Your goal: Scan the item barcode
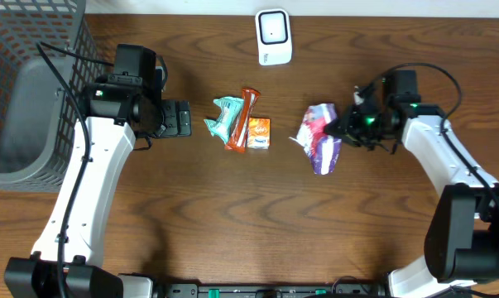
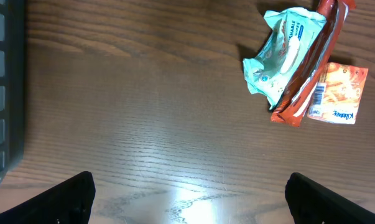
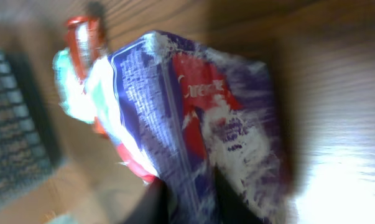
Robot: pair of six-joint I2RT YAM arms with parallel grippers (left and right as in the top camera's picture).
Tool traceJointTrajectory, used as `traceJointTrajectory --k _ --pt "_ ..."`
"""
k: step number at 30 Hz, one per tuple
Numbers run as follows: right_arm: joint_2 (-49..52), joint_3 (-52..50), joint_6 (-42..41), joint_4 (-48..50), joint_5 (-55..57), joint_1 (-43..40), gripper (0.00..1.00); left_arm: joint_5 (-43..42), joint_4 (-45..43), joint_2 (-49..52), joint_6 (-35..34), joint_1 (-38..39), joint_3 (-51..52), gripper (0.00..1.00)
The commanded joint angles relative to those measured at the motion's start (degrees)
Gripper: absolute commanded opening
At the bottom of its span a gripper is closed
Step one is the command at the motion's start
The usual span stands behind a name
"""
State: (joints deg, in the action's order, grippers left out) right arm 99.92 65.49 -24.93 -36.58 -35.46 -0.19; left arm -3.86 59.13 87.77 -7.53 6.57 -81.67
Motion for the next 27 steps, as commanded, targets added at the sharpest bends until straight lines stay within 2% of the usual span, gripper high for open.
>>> traceJointTrajectory --k 1,3,5,14,17,22,27 --pt "0.1 -0.2 2.6 -1.0 10.2 -2.7 0.36 0.9 0.2 0.2 -0.5 -0.1 0.2 0.98" --pt "0.1 0.6 3.0 -2.7 13.0 -3.7 0.50 0.9 0.2 0.2 -0.5 -0.1 0.2 0.98" --pt "0.1 2.0 4.6 -4.6 14.5 -4.3 0.54 0.9 0.2 0.2 -0.5 -0.1 0.2 0.98" --pt "0.0 12.1 12.0 -15.1 19.5 -4.7 0.62 0.9 0.2 0.2 -0.5 -0.1 0.2 0.98" --pt "0.0 13.4 12.0 -15.3 22.2 -4.7 0.73 0.9 0.2 0.2 -0.5 -0.1 0.2 0.98" --pt "0.1 13.5 13.6 -15.1 26.6 -4.7 0.99 0.9 0.2 0.2 -0.5 -0.1 0.2 0.98" --pt "0.1 13.4 17.4 -15.0 26.6 -4.6 0.99 0.9 0.2 0.2 -0.5 -0.1 0.2 0.98"
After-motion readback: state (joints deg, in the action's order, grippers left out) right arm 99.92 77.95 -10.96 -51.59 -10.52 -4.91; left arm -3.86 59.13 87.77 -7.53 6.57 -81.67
